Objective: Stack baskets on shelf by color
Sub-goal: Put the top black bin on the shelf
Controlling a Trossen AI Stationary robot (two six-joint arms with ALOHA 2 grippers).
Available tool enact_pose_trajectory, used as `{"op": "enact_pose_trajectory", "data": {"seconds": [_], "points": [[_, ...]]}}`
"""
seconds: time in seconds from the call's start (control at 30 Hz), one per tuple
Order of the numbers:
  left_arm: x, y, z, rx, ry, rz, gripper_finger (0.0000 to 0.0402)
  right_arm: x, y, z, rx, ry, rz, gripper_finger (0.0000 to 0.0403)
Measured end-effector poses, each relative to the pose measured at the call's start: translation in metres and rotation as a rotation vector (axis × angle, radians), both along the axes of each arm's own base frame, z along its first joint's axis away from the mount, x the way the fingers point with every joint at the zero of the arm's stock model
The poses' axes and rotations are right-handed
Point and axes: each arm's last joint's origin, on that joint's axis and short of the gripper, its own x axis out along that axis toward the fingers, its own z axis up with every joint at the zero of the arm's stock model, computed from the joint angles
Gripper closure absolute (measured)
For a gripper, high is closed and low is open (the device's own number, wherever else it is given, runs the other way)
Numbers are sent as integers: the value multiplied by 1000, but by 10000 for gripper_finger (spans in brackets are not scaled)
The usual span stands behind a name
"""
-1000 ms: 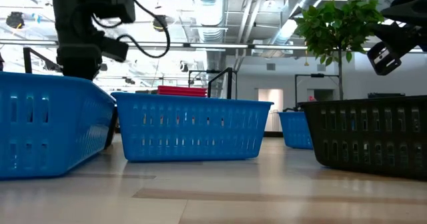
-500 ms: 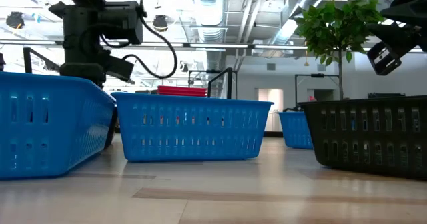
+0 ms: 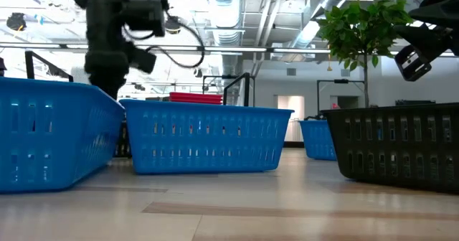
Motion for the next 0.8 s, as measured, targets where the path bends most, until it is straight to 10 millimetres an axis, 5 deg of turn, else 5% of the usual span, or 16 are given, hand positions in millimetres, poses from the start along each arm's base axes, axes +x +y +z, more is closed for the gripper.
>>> {"op": "enact_pose_trajectory", "data": {"seconds": [0.33, 0.8], "points": [[4, 55, 71, 124, -45, -86, 401, 0, 0, 0, -6, -1, 0, 269], [-29, 133, 60, 100, 6, -81, 401, 0, 0, 0, -8, -1, 0, 269]]}}
